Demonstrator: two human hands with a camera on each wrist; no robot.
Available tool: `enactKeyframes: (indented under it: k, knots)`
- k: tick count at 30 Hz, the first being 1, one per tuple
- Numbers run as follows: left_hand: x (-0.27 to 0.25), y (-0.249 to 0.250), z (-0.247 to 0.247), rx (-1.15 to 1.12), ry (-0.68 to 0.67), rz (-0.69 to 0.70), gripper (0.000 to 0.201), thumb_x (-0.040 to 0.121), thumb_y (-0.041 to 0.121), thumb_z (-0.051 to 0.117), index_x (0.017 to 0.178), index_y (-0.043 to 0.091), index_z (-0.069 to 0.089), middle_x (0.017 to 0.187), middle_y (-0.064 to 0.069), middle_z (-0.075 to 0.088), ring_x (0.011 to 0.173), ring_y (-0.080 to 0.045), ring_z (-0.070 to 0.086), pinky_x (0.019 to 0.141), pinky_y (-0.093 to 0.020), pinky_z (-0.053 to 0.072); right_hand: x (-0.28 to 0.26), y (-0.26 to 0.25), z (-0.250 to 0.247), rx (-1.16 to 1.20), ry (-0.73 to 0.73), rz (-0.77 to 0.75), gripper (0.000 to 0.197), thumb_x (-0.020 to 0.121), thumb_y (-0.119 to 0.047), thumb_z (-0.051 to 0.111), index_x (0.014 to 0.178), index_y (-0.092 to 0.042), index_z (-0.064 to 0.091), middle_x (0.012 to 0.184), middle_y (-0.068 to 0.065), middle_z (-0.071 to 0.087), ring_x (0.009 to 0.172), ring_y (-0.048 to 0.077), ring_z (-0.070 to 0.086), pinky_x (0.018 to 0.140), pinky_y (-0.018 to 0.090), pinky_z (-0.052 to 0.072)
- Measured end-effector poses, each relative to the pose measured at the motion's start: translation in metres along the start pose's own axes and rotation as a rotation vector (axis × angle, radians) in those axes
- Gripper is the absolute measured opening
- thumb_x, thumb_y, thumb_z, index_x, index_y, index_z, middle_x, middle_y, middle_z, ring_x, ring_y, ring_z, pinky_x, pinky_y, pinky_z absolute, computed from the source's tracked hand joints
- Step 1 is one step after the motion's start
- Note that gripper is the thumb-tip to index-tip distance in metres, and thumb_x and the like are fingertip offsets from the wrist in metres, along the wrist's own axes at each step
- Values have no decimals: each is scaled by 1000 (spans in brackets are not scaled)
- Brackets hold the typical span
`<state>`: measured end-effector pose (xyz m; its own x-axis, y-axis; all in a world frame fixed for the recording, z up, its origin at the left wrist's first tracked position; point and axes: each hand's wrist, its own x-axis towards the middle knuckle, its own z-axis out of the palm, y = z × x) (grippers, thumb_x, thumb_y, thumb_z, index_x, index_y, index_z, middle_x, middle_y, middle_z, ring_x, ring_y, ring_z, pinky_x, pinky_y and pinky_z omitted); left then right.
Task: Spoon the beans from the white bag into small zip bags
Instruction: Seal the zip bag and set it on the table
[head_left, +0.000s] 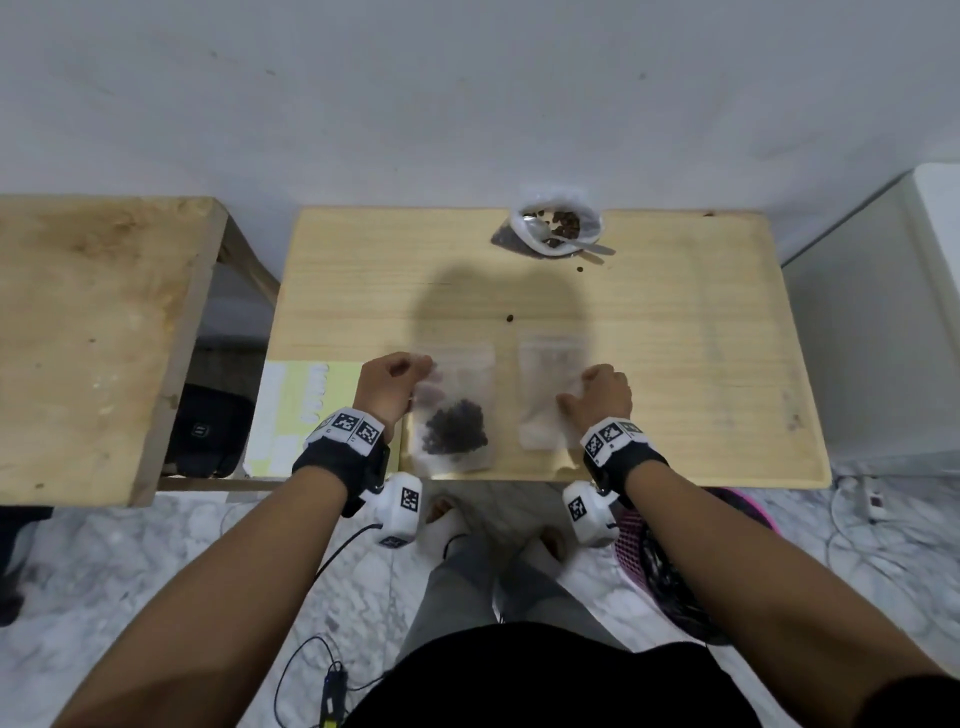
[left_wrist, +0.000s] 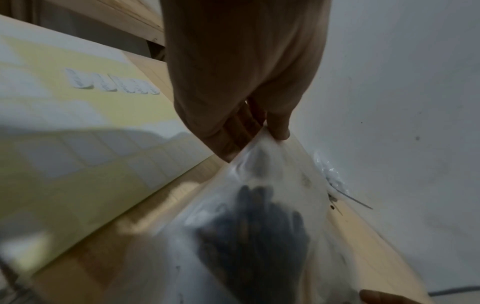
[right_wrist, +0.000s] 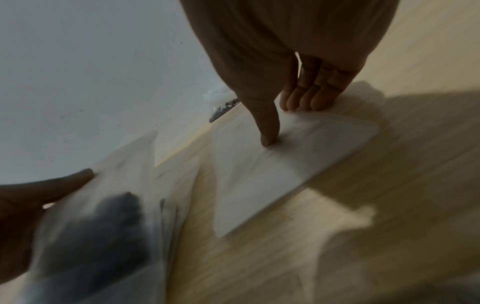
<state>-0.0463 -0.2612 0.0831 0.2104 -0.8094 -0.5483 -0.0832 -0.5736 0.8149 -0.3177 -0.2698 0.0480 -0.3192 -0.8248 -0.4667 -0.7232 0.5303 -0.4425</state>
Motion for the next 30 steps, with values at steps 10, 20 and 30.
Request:
enactKeyframes:
  k: [10,20,30]
  knots:
    - [33,-10,2,202,63,87,7,87,29,73,81,28,75,80,5,74,66,-10,60,70,-28,49,-2,-9,-3,-53,50,74,56,87,-18,71,134,-3,45,138,20,40,128,36,43,104,39,41]
    - [44,-11,0,190,65,83,9,89,24,72,81,27,76,76,0,73,52,-12,51,50,-24,43,-17,-6,7,-189,128,61,83,76,-56,74,132,-4,40,135,18,36,125,33,37,101,41,40]
    - [46,-9,0,176,47,69,7,90,20,71,87,16,76,75,-3,71,48,-16,46,45,-24,39,3,-3,-2,76,90,165,67,72,-27,84,124,-13,44,129,15,46,115,35,50,95,41,43]
